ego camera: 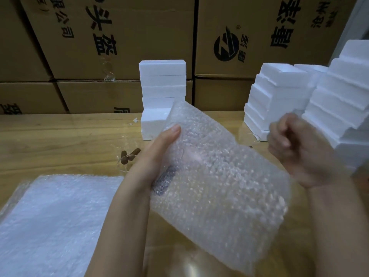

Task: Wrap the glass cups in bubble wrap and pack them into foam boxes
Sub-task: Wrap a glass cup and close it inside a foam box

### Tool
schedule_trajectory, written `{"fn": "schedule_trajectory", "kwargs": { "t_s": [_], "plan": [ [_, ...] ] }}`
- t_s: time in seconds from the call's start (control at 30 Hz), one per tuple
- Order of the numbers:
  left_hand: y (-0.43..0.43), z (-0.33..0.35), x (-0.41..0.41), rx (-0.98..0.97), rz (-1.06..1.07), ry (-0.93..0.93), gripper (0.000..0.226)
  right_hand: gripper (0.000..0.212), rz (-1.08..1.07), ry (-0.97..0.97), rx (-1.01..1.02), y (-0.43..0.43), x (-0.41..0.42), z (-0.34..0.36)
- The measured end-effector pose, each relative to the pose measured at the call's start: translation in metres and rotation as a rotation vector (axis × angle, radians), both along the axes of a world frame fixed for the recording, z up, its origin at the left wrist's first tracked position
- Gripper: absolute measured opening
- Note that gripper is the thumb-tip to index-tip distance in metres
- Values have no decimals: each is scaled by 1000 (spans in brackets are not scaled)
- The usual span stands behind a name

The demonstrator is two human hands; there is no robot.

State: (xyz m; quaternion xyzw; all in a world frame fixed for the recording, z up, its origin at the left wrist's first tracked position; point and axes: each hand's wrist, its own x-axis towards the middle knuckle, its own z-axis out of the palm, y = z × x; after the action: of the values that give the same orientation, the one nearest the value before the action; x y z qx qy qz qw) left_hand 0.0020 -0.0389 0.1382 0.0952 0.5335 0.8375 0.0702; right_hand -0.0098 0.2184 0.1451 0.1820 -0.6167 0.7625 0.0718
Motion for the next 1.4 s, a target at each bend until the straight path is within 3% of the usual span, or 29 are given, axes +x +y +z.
{"fn": "schedule_trajectory", "kwargs": {
  "t_s": [0.07,0.17,0.33,0.43,0.57,0.77,0.93,1.1,1.23,1.4],
  "plan": [
    [3,2,1,-32,-25,19,36,21,-47,51,134,-19,1,3],
    [9,6,2,-66,-87,52,36,34,30,98,330,-42,4,-1],
    [20,6,-5,-79,-188,103,28,47,31,130,493,-71,11,-3],
    [24,9,-1,-41,-335,204,37,39,-5,121,522,-78,14,-2],
    [28,0,-5,-133,-205,147,21,30,-153,170,638,-85,19,1],
    [27,-6,1,-391,-128,51,51,22,-379,183,806,-87,18,-5],
    [13,-6,2,-957,173,295,88,14,-533,169,854,-81,13,-8],
    [-3,-6,5,-1052,-43,509,98,12,-590,46,902,-79,9,-9],
    [10,-9,4,-1032,132,582,87,11,-530,17,915,-90,14,-9],
    [5,-7,2,-985,309,620,52,9,-487,91,888,-105,22,-13]
  ]
}}
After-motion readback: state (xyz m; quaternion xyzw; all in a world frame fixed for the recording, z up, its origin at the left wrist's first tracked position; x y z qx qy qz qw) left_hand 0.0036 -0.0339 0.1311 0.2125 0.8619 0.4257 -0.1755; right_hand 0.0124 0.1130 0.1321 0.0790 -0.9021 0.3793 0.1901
